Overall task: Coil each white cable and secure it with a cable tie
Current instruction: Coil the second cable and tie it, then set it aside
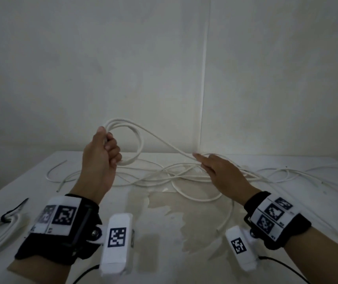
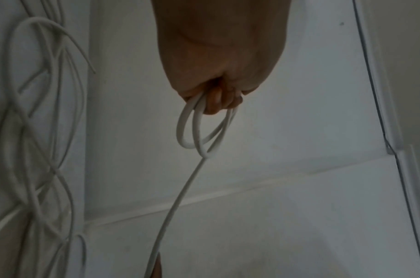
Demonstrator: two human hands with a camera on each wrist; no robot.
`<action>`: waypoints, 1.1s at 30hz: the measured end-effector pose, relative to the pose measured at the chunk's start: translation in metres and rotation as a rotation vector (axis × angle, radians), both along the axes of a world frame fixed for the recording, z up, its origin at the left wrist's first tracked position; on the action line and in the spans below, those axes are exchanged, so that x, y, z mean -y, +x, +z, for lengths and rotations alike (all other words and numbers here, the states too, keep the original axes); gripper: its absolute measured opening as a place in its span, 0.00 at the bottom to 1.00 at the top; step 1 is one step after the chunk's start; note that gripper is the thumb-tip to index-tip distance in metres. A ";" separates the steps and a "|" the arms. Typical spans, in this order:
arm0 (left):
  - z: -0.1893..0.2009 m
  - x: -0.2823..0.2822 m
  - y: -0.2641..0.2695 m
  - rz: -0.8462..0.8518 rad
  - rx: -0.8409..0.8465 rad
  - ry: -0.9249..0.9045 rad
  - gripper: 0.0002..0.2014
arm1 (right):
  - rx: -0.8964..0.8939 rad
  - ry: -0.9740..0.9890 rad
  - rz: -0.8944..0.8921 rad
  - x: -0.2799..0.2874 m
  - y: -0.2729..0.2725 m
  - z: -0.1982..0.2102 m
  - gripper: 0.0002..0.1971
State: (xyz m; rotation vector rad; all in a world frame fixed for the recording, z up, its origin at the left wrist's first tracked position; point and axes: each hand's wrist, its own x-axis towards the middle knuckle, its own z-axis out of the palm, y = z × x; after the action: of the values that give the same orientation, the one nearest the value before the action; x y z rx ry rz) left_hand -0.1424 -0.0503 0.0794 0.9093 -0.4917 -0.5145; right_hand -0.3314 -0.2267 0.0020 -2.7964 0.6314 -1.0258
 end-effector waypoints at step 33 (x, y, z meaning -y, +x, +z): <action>-0.036 0.005 -0.053 -0.297 0.626 0.548 0.18 | 0.143 -0.419 0.272 -0.036 0.019 0.063 0.14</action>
State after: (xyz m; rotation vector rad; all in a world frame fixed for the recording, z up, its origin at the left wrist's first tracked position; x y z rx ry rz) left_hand -0.1955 -0.0554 0.0437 1.5492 -1.0967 -0.6465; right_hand -0.3122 -0.1904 0.0647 -2.9904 0.0115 -1.4158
